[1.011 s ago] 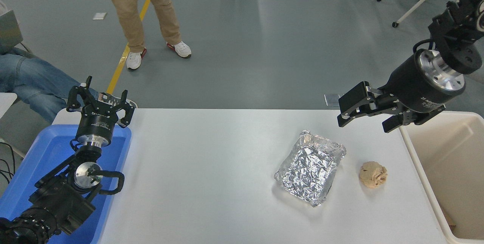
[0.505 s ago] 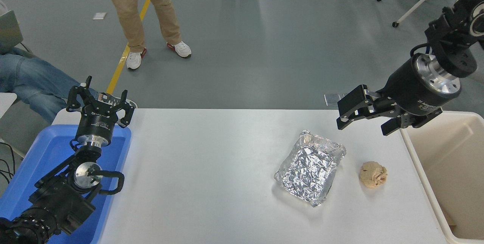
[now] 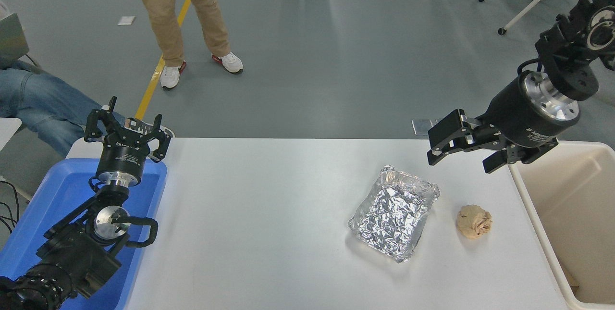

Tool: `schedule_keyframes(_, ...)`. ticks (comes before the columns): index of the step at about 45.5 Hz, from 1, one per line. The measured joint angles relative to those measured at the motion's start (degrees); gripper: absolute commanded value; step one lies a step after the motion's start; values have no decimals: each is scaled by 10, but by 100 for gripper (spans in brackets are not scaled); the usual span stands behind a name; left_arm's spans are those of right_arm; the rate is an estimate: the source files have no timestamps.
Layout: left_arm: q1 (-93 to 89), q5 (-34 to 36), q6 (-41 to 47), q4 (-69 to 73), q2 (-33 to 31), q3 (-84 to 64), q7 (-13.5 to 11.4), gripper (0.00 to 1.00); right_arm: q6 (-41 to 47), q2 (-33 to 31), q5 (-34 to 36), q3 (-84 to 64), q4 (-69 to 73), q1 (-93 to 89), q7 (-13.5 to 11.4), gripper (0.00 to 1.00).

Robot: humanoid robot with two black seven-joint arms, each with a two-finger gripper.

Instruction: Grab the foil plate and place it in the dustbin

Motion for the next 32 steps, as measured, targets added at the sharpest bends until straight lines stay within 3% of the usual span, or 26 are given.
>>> schedule_keyframes(32, 0, 0, 0, 0, 0, 0, 0, 99, -6, 4, 83, 2, -60, -73, 1, 100)
